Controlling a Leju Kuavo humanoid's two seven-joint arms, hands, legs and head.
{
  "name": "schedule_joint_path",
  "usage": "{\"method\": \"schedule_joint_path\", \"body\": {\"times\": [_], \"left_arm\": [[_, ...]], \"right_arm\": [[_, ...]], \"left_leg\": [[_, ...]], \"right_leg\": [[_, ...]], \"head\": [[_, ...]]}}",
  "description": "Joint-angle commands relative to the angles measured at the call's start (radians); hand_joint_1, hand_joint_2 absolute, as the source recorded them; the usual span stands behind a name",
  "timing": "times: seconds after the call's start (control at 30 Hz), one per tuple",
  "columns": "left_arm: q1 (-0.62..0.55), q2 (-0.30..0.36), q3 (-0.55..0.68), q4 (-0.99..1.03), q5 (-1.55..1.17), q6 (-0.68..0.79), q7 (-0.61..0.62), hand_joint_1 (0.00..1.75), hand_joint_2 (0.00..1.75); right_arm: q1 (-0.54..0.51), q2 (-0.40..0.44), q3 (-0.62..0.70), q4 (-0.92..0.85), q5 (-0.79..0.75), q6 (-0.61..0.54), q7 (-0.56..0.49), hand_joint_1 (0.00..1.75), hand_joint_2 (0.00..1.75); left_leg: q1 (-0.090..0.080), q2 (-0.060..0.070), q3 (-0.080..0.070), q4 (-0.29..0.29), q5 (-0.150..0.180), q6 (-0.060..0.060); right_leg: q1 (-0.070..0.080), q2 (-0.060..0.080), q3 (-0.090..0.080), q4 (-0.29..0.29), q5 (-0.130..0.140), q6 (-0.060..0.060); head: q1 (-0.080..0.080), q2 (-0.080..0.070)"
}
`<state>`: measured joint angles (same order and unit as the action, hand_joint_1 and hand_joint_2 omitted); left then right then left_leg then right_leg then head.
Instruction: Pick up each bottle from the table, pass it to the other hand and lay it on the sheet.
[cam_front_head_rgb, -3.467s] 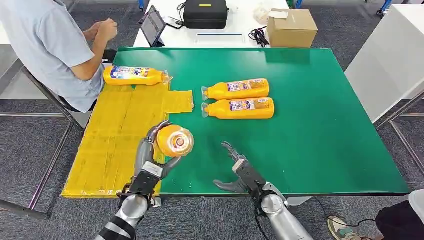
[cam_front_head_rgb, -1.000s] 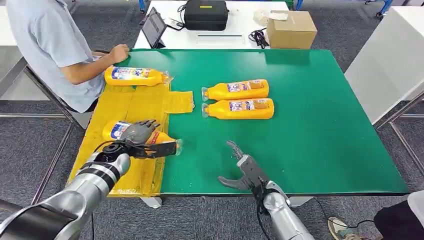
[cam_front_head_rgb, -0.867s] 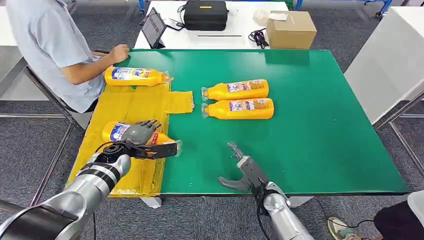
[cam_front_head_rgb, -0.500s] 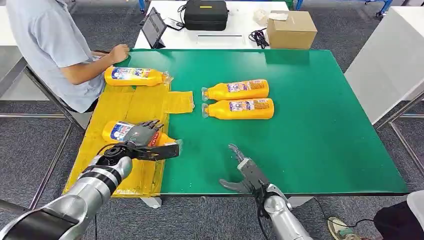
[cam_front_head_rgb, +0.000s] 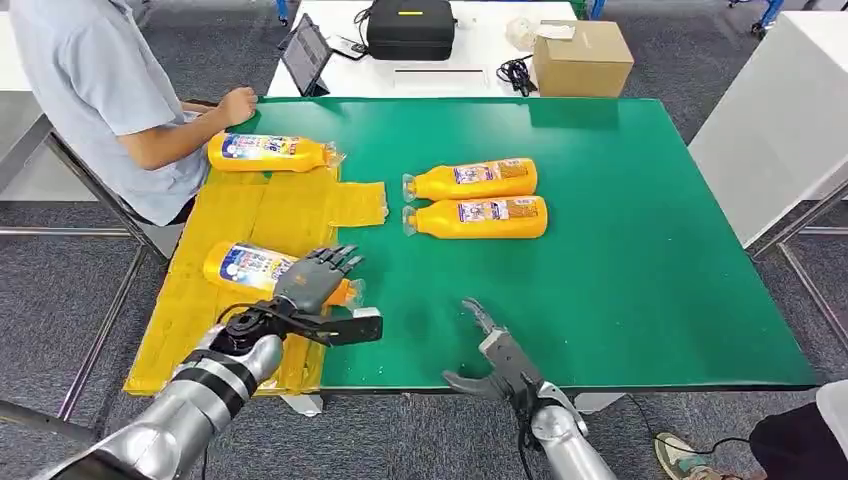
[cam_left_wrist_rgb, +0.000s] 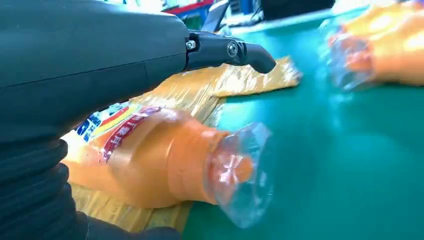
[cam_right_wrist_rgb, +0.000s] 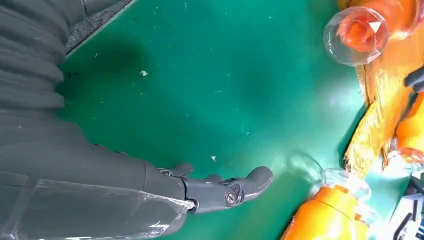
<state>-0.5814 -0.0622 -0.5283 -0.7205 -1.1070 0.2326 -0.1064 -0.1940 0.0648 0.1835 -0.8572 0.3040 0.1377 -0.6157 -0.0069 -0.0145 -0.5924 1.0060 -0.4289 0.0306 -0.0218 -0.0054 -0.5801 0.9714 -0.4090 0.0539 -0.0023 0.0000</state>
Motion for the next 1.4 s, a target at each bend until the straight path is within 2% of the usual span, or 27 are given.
{"method": "schedule_joint_path", "body": {"times": [0.03,0.17,0.27,0.37,0.4,0.43,0.47,0.5,0.57,0.63,0.67,0.77,0.8,0.83,1.4], "left_arm": [[0.062,0.056,-0.097,-0.132,-0.041,0.094,0.031,0.0,1.75],[0.124,0.05,-0.087,-0.235,0.025,0.107,-0.037,0.0,1.75],[0.221,0.024,-0.06,-0.349,0.28,0.071,-0.215,0.0,1.75],[0.284,0.018,-0.063,-0.414,0.403,0.059,-0.256,0.0,1.75],[0.297,0.013,-0.059,-0.421,0.415,0.075,-0.267,0.0,1.75],[0.315,0.01,-0.057,-0.431,0.426,0.091,-0.275,0.0,1.75],[0.344,0.005,-0.046,-0.451,0.46,0.11,-0.291,0.0,1.75],[0.365,0.0,-0.042,-0.464,0.496,0.111,-0.315,0.0,1.75],[0.381,0.0,-0.049,-0.471,0.516,0.117,-0.33,0.0,1.75],[0.393,-0.007,-0.053,-0.475,0.574,0.093,-0.356,0.0,1.75],[0.396,-0.013,-0.056,-0.479,0.597,0.086,-0.364,0.0,1.75],[0.411,-0.03,-0.053,-0.503,0.666,0.068,-0.4,0.0,1.75],[0.417,-0.038,-0.05,-0.515,0.683,0.071,-0.405,0.0,1.75],[0.421,-0.042,-0.051,-0.521,0.687,0.075,-0.406,0.0,1.75],[0.42,-0.042,-0.051,-0.521,0.687,0.075,-0.406,0.0,1.75]], "right_arm": [[0.026,-0.016,-0.028,-0.013,0.0,-0.009,0.01,0.0,1.75],[0.046,-0.016,-0.035,-0.032,0.004,-0.016,0.014,0.0,1.75],[0.062,-0.01,-0.045,-0.053,-0.021,-0.003,0.012,0.0,1.75],[0.08,-0.003,-0.069,-0.091,-0.081,0.032,0.014,0.0,1.75],[0.086,0.009,-0.09,-0.108,-0.095,0.006,0.009,0.0,1.75],[0.103,0.037,-0.116,-0.153,-0.089,-0.095,0.009,0.0,1.75],[0.115,0.062,-0.13,-0.197,-0.082,-0.169,0.086,0.0,1.75],[0.124,0.074,-0.131,-0.234,-0.099,-0.195,0.124,0.0,0.0],[0.132,0.081,-0.123,-0.27,-0.101,-0.231,0.154,0.0,0.0],[0.14,0.075,-0.094,-0.317,-0.092,-0.286,0.137,0.0,0.0],[0.148,0.067,-0.079,-0.355,-0.089,-0.296,0.128,0.0,1.75],[0.159,0.036,-0.029,-0.435,0.012,-0.395,0.072,0.0,1.75],[0.166,0.024,-0.012,-0.463,0.112,-0.496,0.059,0.0,1.75],[0.169,0.02,-0.008,-0.478,0.139,-0.524,0.064,0.0,1.75],[0.172,0.02,-0.008,-0.477,0.139,-0.523,0.063,0.0,1.75]], "left_leg": [[0.0,0.001,0.001,0.0,-0.001,-0.001],[0.001,0.001,0.001,0.0,-0.001,-0.001],[0.001,0.001,0.003,0.0,-0.002,-0.002],[0.001,0.001,0.003,0.0,-0.002,-0.002],[0.001,0.002,0.003,0.001,-0.003,-0.002],[0.0,0.001,0.002,0.0,-0.002,-0.002],[0.002,0.002,0.002,0.001,-0.003,-0.002],[0.001,0.001,0.001,0.0,-0.002,-0.002],[0.0,0.003,0.001,0.0,-0.002,-0.002],[0.002,0.005,0.001,0.001,-0.004,-0.003],[0.001,0.004,0.0,0.0,-0.003,-0.002],[0.001,0.003,0.0,0.002,-0.003,-0.002],[0.001,0.004,-0.001,0.002,-0.003,-0.002],[0.002,0.003,-0.001,0.002,-0.003,-0.002],[0.001,0.002,-0.001,0.0,-0.002,-0.001]], "right_leg": [[0.0,0.0,0.001,0.0,0.0,-0.001],[0.001,0.0,0.001,0.0,-0.001,-0.002],[0.002,0.001,0.003,-0.001,-0.001,-0.003],[0.001,0.001,0.003,-0.001,-0.001,-0.002],[0.002,0.001,0.003,-0.001,-0.002,-0.003],[0.001,0.001,0.002,-0.001,-0.002,-0.002],[0.002,0.001,0.002,0.0,-0.002,-0.003],[0.001,0.001,0.001,0.0,-0.002,-0.002],[0.001,0.003,-0.001,0.0,-0.001,-0.002],[0.002,0.004,0.0,0.0,-0.002,-0.004],[0.001,0.003,-0.001,0.0,-0.001,-0.003],[0.002,0.002,-0.001,0.001,-0.002,-0.003],[0.002,0.002,-0.001,0.001,-0.002,-0.003],[0.002,0.002,-0.001,0.001,-0.002,-0.003],[0.001,0.001,-0.001,-0.001,-0.001,-0.002]], "head": [[0.0,0.0],[0.0,0.0],[0.0,0.0],[0.0,0.0],[0.0,0.0],[0.0,0.0],[0.0,0.0],[0.0,0.0],[0.0,0.0],[-0.001,0.0],[0.0,0.0],[0.0,0.0],[0.0,0.0],[0.0,0.0],[0.0,0.0]]}}
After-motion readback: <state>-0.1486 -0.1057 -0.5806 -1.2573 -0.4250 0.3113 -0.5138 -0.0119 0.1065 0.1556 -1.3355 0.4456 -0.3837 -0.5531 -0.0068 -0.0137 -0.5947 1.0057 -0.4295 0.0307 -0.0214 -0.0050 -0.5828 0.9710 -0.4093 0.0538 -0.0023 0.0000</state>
